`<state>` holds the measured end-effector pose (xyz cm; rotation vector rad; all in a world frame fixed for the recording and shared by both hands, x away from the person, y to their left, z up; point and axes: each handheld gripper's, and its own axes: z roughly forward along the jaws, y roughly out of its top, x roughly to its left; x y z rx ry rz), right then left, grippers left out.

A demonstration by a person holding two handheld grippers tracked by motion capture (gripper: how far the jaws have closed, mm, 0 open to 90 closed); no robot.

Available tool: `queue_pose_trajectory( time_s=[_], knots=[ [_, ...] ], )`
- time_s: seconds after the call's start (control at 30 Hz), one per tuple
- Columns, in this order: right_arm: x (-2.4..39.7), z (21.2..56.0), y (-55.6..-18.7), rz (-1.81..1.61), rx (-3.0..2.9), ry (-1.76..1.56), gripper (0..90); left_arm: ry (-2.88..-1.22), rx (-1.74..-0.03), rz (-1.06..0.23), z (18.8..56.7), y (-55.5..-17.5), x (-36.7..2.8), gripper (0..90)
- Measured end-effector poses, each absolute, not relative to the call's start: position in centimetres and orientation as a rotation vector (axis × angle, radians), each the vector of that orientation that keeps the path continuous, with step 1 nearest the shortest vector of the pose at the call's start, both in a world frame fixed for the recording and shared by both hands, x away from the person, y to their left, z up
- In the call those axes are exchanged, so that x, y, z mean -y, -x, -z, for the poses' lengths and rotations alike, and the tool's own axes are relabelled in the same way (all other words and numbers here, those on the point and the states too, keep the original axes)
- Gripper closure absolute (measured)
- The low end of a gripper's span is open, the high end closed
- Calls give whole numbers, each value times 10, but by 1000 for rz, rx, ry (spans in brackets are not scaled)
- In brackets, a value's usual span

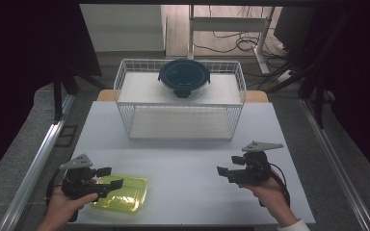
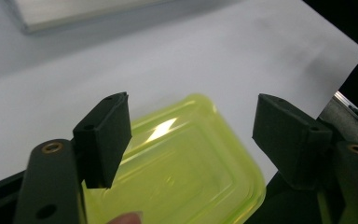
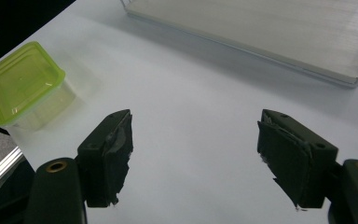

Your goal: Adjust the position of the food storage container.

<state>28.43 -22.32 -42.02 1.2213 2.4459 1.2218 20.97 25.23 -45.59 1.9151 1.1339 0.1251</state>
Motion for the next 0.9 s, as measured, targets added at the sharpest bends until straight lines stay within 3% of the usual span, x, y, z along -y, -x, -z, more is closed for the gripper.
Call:
queue_pose_trajectory(
  time_s=[0.2,0.4,0.5,0.6,0.9],
  knots=[
    [222,423,-283,-1212,-2461,-1218,261,-1984,-1164,-120,466,-199,-264,407],
    [220,427,-284,-1192,-2479,-1222,258,-2057,-1134,-28,478,-192,-265,754],
    [219,428,-284,-1189,-2483,-1221,257,-2125,-1084,5,484,-187,-259,863],
    [218,429,-284,-1185,-2486,-1221,257,-2165,-1026,29,484,-183,-255,899],
    [218,431,-284,-1180,-2491,-1222,257,-2298,-908,103,491,-175,-234,900]
  ],
)
